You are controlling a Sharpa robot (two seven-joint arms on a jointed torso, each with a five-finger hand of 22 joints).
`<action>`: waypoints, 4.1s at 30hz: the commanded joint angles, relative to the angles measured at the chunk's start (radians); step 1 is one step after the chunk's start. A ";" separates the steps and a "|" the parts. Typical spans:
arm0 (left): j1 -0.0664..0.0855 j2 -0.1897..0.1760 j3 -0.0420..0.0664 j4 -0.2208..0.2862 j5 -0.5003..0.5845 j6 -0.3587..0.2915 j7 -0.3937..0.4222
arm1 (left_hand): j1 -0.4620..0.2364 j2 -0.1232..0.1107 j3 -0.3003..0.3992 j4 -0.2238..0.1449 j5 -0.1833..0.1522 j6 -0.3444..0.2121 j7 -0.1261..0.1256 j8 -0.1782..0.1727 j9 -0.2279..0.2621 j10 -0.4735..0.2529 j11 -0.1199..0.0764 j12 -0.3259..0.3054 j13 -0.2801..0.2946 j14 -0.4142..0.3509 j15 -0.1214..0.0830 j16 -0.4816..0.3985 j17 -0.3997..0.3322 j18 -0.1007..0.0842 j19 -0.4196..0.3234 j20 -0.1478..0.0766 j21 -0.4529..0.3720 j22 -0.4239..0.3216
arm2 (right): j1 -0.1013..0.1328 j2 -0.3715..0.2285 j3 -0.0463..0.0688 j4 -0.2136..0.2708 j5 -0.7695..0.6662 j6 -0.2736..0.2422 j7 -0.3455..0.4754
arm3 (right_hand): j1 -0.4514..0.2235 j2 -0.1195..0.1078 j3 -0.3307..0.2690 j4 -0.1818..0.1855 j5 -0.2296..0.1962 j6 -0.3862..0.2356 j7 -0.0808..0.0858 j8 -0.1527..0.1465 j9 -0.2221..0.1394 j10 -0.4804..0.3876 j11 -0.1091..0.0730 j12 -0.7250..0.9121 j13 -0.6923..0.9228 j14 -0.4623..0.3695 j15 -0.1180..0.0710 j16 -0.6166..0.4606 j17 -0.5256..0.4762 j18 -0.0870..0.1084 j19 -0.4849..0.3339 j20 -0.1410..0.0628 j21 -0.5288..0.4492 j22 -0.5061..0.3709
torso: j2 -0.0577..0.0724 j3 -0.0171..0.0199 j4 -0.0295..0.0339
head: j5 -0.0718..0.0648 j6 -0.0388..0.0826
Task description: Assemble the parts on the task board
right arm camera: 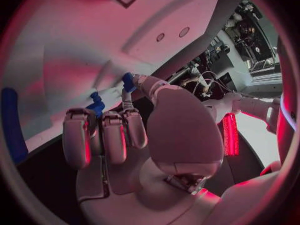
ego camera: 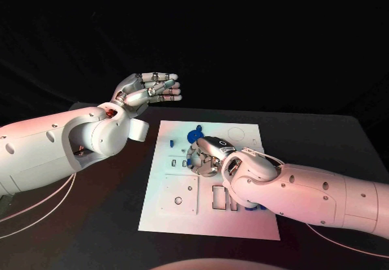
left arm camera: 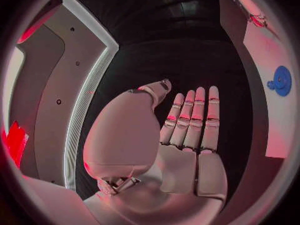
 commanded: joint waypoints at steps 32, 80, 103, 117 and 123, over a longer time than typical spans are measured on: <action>0.001 0.000 0.001 -0.003 -0.001 0.018 -0.006 | -0.014 -0.002 0.006 -0.005 -0.004 -0.011 0.063 -0.005 -0.002 0.003 0.005 -0.009 0.001 -0.005 0.002 -0.007 0.003 0.013 -0.003 0.006 -0.009 -0.005 | -0.004 -0.012 -0.002 0.023 -0.037 -0.057 0.024 | 0.033 0.007 -0.398 0.122 0.008 -0.115 0.035 -0.089 -0.053 -0.039 0.037 -0.032 0.055 0.091 0.029 0.001 0.196 -0.009 0.001 0.031 -0.028 0.134 | -0.001 0.0008 0.0001 | -0.002 0.002; 0.053 0.234 -0.051 -0.190 -1.033 0.552 -0.937 | -0.375 0.079 -0.233 0.152 -0.004 -0.028 -0.139 0.643 0.382 0.262 -0.206 1.170 0.940 0.624 -0.226 1.185 1.145 -0.026 0.394 -0.227 0.896 0.672 | 0.144 -0.404 0.013 0.145 0.671 -0.107 0.315 | 0.131 0.064 -0.424 0.162 0.005 -0.071 0.024 -0.050 -0.057 -0.053 0.027 -0.047 0.039 0.078 0.019 -0.016 0.144 0.008 -0.043 0.024 -0.097 0.084 | -0.057 0.0208 -0.0113 | 0.028 -0.028; 0.064 0.343 -0.078 -0.287 -1.023 0.681 -0.962 | -0.393 0.099 -0.257 0.151 -0.003 -0.069 -0.125 0.612 0.379 0.203 -0.195 1.121 0.867 0.614 -0.217 1.173 1.122 -0.028 0.390 -0.221 0.908 0.689 | 0.144 -0.396 0.013 0.135 0.651 -0.101 0.292 | 0.130 0.063 -0.424 0.162 0.005 -0.073 0.024 -0.050 -0.057 -0.054 0.027 -0.048 0.038 0.078 0.019 -0.017 0.143 0.009 -0.044 0.024 -0.100 0.082 | -0.054 0.0188 -0.0126 | 0.027 -0.044; 0.057 0.359 -0.085 -0.296 -1.015 0.721 -0.967 | -0.381 0.109 -0.259 0.149 0.001 -0.075 -0.119 0.593 0.373 0.190 -0.189 1.109 0.849 0.612 -0.212 1.171 1.119 -0.029 0.387 -0.216 0.912 0.694 | 0.144 -0.392 0.013 0.129 0.650 -0.099 0.292 | 0.128 0.063 -0.424 0.162 0.005 -0.076 0.024 -0.049 -0.057 -0.057 0.027 -0.050 0.035 0.077 0.019 -0.018 0.139 0.010 -0.047 0.024 -0.103 0.080 | -0.055 0.0192 -0.0125 | 0.026 -0.051; 0.053 0.363 -0.088 -0.300 -1.011 0.732 -0.968 | -0.369 0.113 -0.257 0.148 0.003 -0.072 -0.118 0.589 0.372 0.189 -0.188 1.108 0.848 0.611 -0.210 1.171 1.119 -0.029 0.386 -0.214 0.915 0.696 | 0.144 -0.389 0.012 0.125 0.650 -0.098 0.291 | 0.128 0.063 -0.424 0.162 0.005 -0.076 0.024 -0.049 -0.057 -0.057 0.027 -0.050 0.035 0.077 0.019 -0.018 0.139 0.010 -0.047 0.024 -0.103 0.080 | -0.055 0.0192 -0.0119 | 0.026 -0.053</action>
